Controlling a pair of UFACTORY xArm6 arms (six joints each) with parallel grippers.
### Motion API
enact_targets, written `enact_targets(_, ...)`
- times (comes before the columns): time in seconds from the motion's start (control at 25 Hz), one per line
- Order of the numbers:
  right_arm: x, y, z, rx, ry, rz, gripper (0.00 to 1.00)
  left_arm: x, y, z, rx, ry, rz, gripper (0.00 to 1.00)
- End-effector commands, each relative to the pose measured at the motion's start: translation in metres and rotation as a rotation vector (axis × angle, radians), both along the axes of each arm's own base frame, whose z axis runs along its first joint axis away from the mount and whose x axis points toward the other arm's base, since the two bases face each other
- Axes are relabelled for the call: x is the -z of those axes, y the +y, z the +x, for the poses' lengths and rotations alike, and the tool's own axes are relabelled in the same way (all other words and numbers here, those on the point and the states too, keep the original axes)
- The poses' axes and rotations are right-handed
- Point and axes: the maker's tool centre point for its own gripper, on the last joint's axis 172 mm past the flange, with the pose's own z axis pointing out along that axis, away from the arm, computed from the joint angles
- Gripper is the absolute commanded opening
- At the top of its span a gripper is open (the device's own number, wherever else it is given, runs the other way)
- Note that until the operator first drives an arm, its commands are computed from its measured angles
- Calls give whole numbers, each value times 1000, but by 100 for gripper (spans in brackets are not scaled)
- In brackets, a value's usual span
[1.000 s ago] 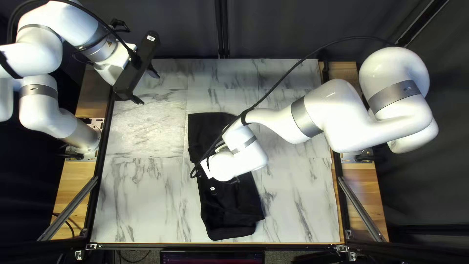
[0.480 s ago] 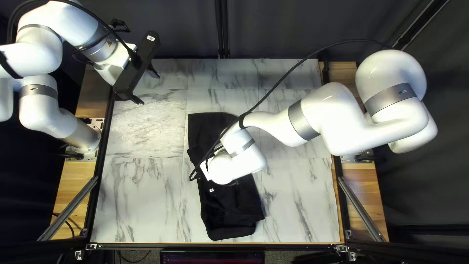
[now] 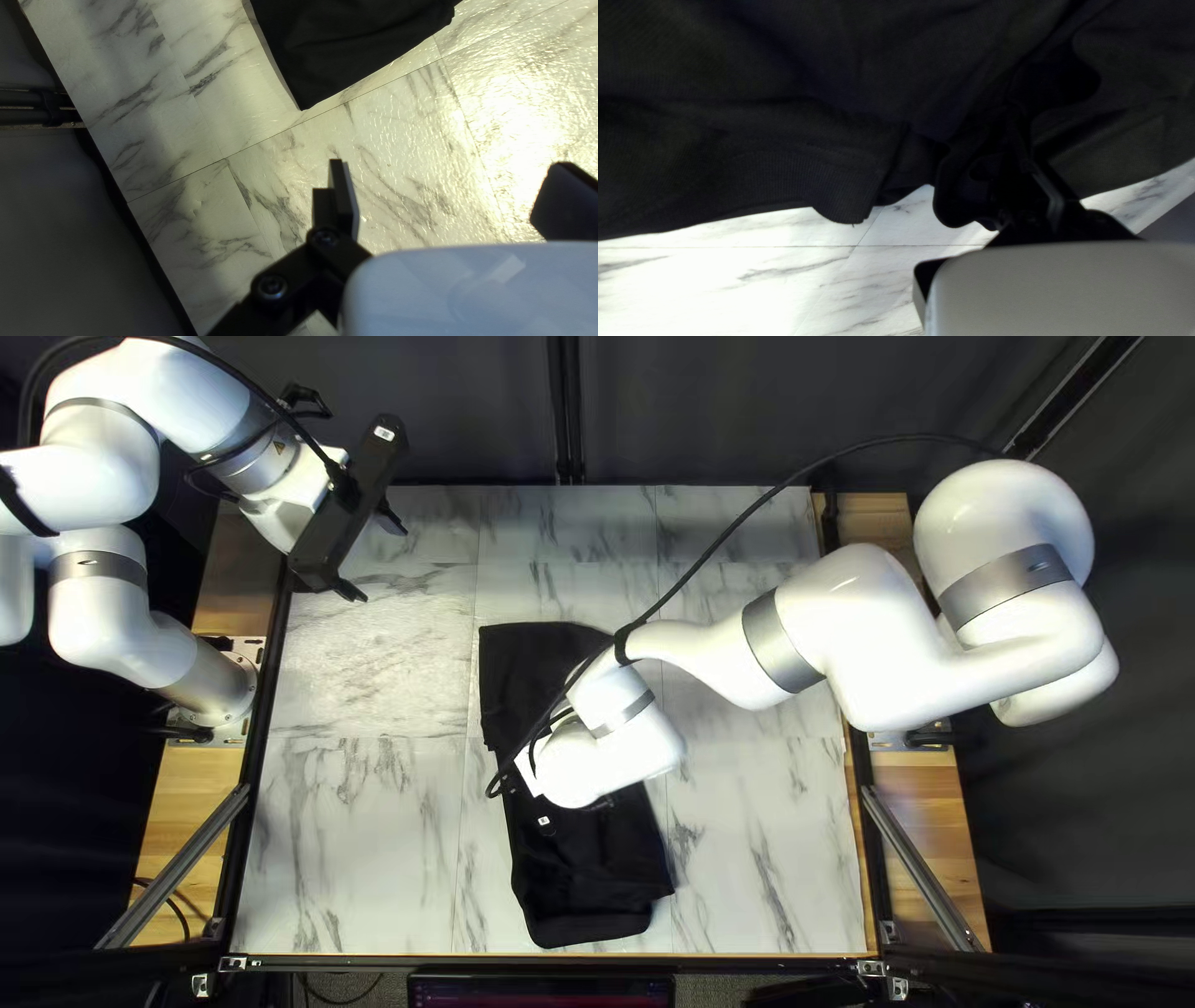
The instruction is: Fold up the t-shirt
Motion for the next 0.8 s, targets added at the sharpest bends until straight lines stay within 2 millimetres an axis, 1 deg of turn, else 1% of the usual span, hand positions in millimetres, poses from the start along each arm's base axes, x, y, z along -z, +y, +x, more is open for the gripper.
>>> enact_targets(0.04,-8,5,-1,-2,-4,-13,0,0,0,0,0,0,0,100)
enact_targets(0.2,-5,11,-5,2,-4,-15,0,0,0,0,0,0,0,100)
enact_targets(0.32,-3,14,-14,14,-3,-15,0,0,0,0,0,0,0,100)
enact_targets(0.36,-2,14,-16,18,-1,-14,9,0,0,0,0,0,0,100)
enact_targets(0.4,-1,14,-17,20,0,-12,60,0,0,0,0,0,0,100)
enact_targets(0.44,0,14,-18,21,0,-9,100,0,0,0,0,0,0,100)
enact_targets(0.52,-1,15,-17,20,-4,-7,100,0,0,0,0,0,0,100)
enact_targets(0.68,-14,14,-9,8,-16,-17,100,0,0,0,0,0,0,100)
enact_targets(0.8,-19,5,-3,-1,-20,-28,100,0,0,0,0,0,0,100)
